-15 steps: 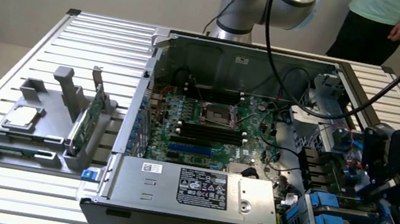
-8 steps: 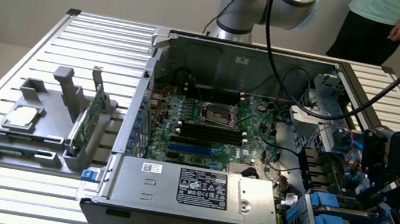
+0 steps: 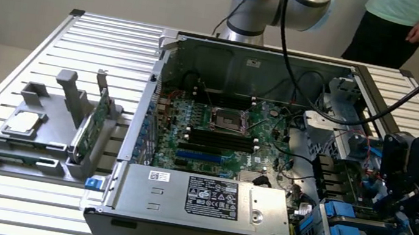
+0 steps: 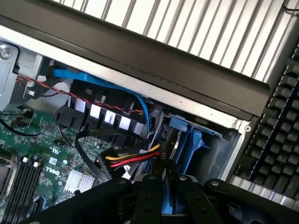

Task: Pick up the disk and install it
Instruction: 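Insert the first disk wire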

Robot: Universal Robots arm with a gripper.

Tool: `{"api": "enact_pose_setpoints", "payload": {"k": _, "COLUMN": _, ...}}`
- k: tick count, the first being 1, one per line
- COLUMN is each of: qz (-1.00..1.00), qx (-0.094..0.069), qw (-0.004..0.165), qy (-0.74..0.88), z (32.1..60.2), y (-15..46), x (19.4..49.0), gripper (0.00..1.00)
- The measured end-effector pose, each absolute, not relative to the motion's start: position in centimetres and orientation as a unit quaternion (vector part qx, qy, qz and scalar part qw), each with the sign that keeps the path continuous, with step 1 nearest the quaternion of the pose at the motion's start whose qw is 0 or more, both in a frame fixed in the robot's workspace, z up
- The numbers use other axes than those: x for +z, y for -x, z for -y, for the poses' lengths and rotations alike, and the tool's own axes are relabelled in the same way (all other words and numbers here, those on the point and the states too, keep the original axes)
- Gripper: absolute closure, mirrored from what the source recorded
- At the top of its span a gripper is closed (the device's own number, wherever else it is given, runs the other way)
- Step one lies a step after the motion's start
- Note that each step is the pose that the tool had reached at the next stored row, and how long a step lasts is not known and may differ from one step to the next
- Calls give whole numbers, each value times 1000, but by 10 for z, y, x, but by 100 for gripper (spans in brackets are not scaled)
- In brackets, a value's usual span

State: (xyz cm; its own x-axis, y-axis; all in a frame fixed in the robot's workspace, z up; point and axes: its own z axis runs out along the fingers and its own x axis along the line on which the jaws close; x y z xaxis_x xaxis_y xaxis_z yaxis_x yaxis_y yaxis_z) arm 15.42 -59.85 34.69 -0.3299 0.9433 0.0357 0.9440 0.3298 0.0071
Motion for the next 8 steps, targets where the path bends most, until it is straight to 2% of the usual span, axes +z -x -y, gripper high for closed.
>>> {"api": "enact_pose_setpoints", "payload": {"k": 8, "qz": 778, "qx": -14, "qw": 12, "qy": 628, "z": 599, "y": -154, "x": 347, "gripper": 84}}
